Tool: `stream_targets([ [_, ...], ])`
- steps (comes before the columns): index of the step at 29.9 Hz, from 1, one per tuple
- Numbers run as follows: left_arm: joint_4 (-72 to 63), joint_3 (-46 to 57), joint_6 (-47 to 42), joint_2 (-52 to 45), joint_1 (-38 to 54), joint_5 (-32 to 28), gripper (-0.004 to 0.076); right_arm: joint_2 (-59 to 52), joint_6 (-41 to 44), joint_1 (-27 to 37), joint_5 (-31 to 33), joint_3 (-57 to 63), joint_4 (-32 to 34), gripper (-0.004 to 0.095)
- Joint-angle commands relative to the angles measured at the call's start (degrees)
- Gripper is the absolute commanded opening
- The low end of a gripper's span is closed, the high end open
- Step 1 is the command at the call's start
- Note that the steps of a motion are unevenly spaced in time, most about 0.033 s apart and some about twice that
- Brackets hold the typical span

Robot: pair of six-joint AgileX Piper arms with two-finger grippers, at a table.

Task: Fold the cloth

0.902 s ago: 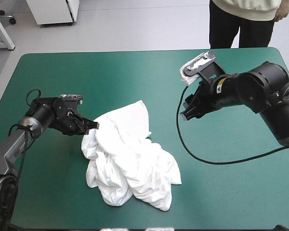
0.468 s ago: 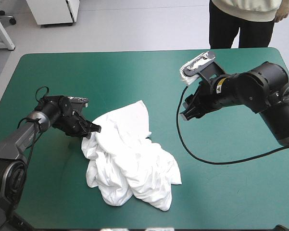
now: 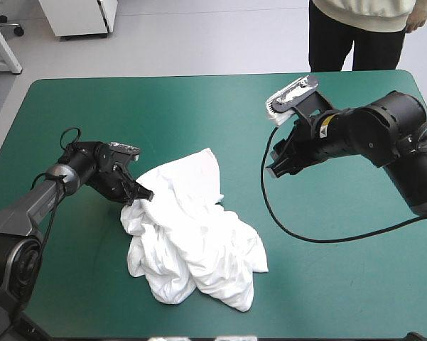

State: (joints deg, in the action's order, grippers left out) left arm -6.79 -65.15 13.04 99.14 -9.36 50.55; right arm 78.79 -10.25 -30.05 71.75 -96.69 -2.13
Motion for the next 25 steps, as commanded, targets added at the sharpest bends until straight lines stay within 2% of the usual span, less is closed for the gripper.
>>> stream_targets([
  [1, -2.2, 0.2, 0.0, 0.1, -0.9, -0.3, -0.0009, -1.7, 0.3, 0.4, -0.2, -1.5, -0.7, 0.0577],
  [4, -1.3, 0.2, 0.0, -0.6, -0.9, -0.6, -0.0009, -1.7, 0.3, 0.4, -0.2, 2.2, -4.1, 0.0577],
  [8, -1.0, 0.2, 0.3, -0.9, -0.9, -0.7, -0.0009, -1.7, 0.2, 0.4, -0.5, 13.0, -6.7, 0.0575],
  [12, -1.4, 0.2, 0.4, -0.9, -0.9, -1.5, -0.0009, -1.7, 0.1, -0.9, -4.5, 24.1, -7.8, 0.054],
  [16, -1.4, 0.2, 0.4, -0.9, -0.9, -1.5, -0.0009, -1.7, 0.3, -3.8, -11.7, 33.4, -9.2, 0.054],
  [19, -1.4, 0.2, 0.4, -0.9, -0.9, -1.3, -0.0009, -0.8, 1.6, -7.3, -16.4, 37.2, -8.7, 0.0541],
  [25, -1.4, 0.2, 0.4, -0.9, -0.9, -1.1, -0.0009, 4.2, 6.7, -13.2, -18.6, 38.2, -2.5, 0.0541],
])
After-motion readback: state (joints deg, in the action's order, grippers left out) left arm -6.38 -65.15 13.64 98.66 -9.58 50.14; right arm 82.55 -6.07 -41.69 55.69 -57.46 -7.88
